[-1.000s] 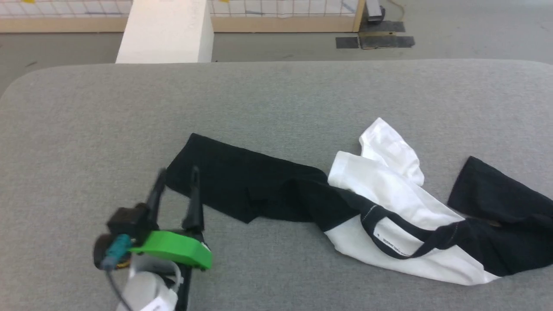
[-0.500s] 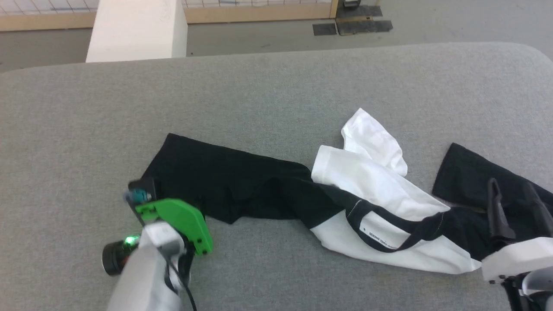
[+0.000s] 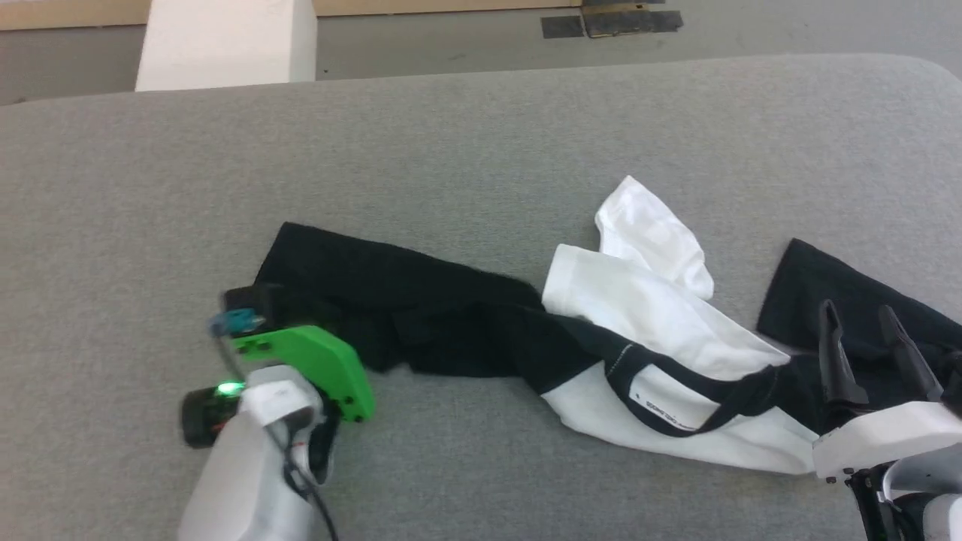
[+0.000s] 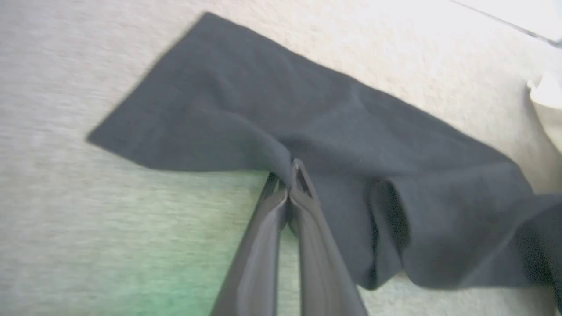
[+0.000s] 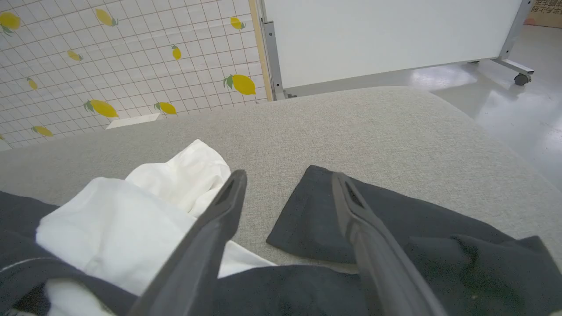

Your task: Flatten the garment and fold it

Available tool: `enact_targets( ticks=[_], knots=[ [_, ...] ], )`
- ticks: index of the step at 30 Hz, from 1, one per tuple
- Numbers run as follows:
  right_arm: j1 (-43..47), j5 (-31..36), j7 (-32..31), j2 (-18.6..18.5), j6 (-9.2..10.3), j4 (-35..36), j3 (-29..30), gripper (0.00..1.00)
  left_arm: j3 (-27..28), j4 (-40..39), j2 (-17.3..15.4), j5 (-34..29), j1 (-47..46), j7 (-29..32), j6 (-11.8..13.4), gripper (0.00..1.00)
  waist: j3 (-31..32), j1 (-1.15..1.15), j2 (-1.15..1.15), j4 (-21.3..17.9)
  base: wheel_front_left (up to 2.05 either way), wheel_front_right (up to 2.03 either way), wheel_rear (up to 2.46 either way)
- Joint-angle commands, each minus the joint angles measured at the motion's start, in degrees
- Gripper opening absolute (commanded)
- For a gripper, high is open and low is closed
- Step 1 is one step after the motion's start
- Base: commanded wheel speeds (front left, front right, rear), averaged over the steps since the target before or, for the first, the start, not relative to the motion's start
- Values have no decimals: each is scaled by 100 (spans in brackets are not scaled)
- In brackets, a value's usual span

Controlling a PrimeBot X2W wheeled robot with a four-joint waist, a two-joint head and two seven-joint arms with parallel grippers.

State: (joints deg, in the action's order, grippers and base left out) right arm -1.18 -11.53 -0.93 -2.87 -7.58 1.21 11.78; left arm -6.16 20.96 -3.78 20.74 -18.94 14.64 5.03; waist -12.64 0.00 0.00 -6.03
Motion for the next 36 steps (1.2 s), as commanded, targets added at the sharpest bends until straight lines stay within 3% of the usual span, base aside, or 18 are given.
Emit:
enact_targets(
  ticks=[1, 7, 15, 17, 18, 24, 31, 32, 33, 34, 35, 36],
  knots=[
    [-48, 7, 14, -1, 9, 12, -15, 100, 164, -59, -114, 4, 95, -355, 92, 0, 115, 0, 0, 167, 0, 0, 0],
    [21, 82, -114, -1, 9, 63, 5, 100, 817, -303, -457, 60, 449, -1302, 368, 0, 310, 0, 0, 543, 0, 0, 0],
    [167, 249, -516, -1, 9, 93, -185, 100, 1589, -542, -663, 331, 1236, -1638, 748, 0, 460, 0, 0, 929, 0, 0, 0],
    [206, 364, -740, -1, 9, 108, -342, 100, 1576, -578, -588, 491, 1378, -1583, 598, 71, 468, 0, 0, 1002, 0, 0, 0],
    [215, 430, -857, -1, 9, 123, -449, 100, 1546, -599, -548, 558, 1427, -1564, 511, 100, 465, 0, 0, 1028, 0, 0, 0],
    [-20, 476, -1715, -447, 9, 105, -1272, 100, 1155, -778, -321, 577, 1526, -2068, 4, 100, 409, 0, 0, 1166, 0, 0, 0],
    [-719, 320, -2655, -820, 9, -419, -1899, 100, 487, -838, -105, 239, 1158, -2852, -494, 100, 244, 0, 0, 1337, 0, 0, 0],
    [-799, 226, -2851, -841, 9, -530, -1963, 96, 422, -838, -76, 207, 1104, -2895, -546, 100, 230, 0, 0, 1363, 0, 0, 0],
    [-853, 165, -2993, -872, 9, -594, -2031, 76, 385, -834, -58, 174, 1066, -2919, -577, 100, 225, 0, 0, 1381, 0, 0, 0],
    [-910, 87, -3122, -907, 9, -634, -2105, 33, 344, -846, -36, 136, 1033, -2938, -606, 100, 223, 0, 0, 1398, 0, 0, 0],
    [-949, 34, -3174, -933, 9, -637, -2137, 9, 319, -862, -19, 118, 1023, -2947, -616, 100, 223, 0, 0, 1409, 0, 0, 0],
    [-982, -1, -3207, -969, 9, -627, -2155, 0, 308, -876, -2, 99, 1016, -2954, -614, 100, 225, 0, 0, 1419, 0, 0, 0]
  ],
)
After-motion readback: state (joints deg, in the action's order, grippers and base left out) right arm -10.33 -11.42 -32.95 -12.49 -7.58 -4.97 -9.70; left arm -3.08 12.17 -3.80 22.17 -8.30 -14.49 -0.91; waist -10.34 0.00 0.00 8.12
